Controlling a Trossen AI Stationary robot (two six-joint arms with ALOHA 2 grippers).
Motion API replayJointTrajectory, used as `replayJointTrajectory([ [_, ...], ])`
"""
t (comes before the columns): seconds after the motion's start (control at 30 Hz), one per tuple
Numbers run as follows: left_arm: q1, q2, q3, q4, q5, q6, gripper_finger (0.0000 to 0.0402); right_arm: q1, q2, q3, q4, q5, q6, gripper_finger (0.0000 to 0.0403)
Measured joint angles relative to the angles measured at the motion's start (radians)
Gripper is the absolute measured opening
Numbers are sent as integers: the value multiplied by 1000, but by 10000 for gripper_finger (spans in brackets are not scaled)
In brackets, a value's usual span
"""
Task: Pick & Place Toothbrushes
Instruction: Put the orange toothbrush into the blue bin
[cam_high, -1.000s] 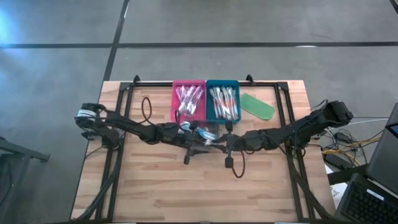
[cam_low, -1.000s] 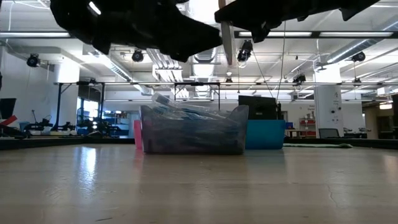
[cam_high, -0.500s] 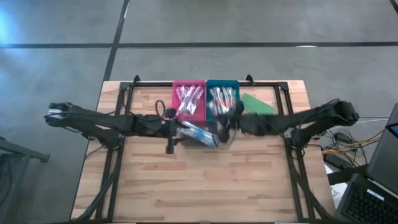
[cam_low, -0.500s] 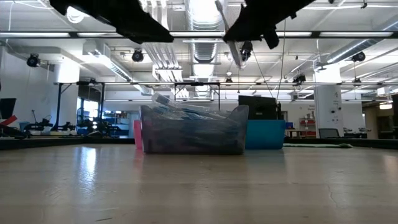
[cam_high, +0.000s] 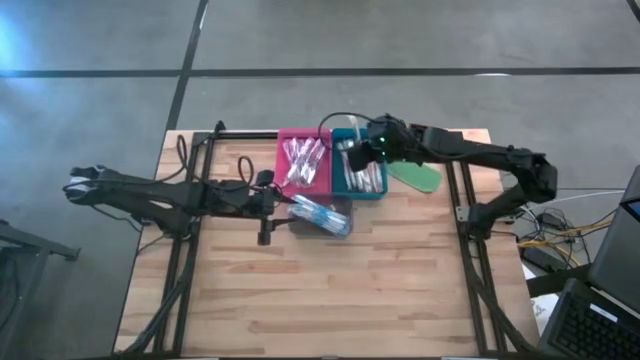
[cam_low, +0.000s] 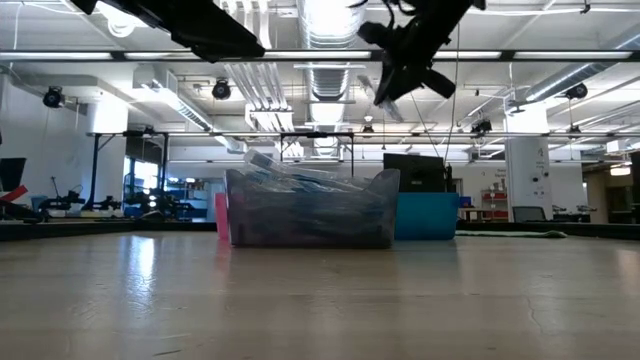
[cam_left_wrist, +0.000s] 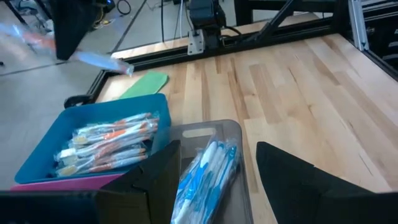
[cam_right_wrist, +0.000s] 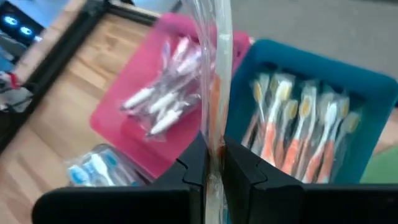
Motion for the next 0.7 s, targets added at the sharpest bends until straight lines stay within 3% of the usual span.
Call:
replayJointTrajectory([
  [0.23, 0, 5, 0, 0, -1, 0, 213, -89, 137, 79, -104, -47, 20, 24],
  [0.43, 0, 7, 0, 0, -2, -1, 213, -191, 266, 104, -174, -258, 40, 24],
  [0.7, 0, 8, 0, 0, -2, -1, 213, -244, 388, 100, -179, -265, 36, 24],
])
